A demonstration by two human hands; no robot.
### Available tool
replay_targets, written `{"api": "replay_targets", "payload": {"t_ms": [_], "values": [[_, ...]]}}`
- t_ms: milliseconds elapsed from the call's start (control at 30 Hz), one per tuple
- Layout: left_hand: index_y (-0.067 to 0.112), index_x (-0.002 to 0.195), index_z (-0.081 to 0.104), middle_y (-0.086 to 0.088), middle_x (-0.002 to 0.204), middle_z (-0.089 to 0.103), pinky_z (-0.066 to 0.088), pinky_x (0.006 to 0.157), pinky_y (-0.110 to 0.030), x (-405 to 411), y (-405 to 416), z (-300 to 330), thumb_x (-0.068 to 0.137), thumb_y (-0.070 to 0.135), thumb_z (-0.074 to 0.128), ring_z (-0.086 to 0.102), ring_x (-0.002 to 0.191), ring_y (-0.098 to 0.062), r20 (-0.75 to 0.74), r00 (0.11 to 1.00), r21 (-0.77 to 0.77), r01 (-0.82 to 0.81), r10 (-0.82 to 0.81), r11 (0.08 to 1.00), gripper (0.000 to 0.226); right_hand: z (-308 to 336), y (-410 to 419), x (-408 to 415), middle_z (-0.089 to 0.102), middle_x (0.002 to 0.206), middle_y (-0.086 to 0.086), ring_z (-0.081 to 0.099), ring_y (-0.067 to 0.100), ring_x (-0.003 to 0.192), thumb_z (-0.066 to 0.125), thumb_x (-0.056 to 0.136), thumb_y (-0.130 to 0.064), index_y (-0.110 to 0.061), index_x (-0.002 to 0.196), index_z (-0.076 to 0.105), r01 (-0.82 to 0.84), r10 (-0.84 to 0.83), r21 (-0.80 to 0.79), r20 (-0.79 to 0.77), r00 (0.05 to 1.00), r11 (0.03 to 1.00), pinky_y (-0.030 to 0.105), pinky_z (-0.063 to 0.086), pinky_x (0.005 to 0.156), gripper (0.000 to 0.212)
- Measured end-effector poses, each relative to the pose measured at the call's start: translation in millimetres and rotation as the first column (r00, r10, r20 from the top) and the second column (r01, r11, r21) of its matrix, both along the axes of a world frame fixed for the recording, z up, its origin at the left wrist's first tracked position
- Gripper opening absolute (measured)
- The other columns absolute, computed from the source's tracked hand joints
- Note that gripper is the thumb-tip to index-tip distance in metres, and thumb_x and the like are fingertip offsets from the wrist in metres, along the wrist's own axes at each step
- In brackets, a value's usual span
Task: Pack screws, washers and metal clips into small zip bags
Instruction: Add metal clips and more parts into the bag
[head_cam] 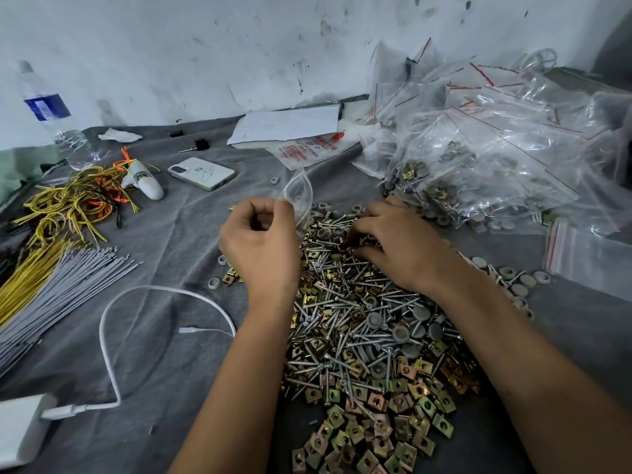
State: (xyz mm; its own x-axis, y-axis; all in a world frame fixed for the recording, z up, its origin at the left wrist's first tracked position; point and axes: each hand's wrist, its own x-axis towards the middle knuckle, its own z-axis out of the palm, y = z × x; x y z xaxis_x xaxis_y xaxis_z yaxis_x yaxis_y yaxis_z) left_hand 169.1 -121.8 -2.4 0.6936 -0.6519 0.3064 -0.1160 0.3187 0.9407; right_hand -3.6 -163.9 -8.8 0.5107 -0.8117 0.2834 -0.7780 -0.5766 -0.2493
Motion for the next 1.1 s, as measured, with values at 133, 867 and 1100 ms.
{"api": "replay_targets", "payload": {"t_ms": [133,867,1100], "values": [[0.017,0.066,0.062,0.006,0.059,0.054,0.039,0.059,-0.033,0,0,1,0.081,0.009,0.065,0.046,0.059,-0.014,0.000,1.000,0.005,-0.002,0.002,1.000,0.017,2,3,3,0.063,0.116,-0.002,0.051,0.017,0.113,0.071,0.093,-0.034,-0.019,0.115,0.065,-0.001,0.001,0.029,-0.005,1.000,1.000,0.038,0.048,0.095,0.027],[0.018,0.062,0.059,0.011,0.055,0.050,0.037,0.053,-0.025,8,-3,2,0.083,0.004,0.064,0.042,0.053,-0.009,-0.053,0.998,-0.027,-0.030,0.028,0.999,0.026,0,8,5,0.060,0.091,-0.020,0.055,-0.003,0.081,0.081,0.084,-0.028,-0.025,0.113,0.071,-0.140,0.120,0.053,0.285,0.951,0.989,0.023,0.044,0.075,0.031],[0.015,0.064,0.058,0.018,0.052,0.045,0.033,0.050,-0.019,19,-4,5,0.081,0.003,0.062,0.037,0.051,-0.002,-0.086,0.993,-0.107,-0.088,0.079,0.990,0.022,3,20,32,0.054,0.126,-0.007,0.036,0.018,0.117,0.060,0.098,-0.041,-0.040,0.132,0.066,-0.333,0.337,0.069,-0.062,0.939,0.940,0.036,0.037,0.104,0.035]]}}
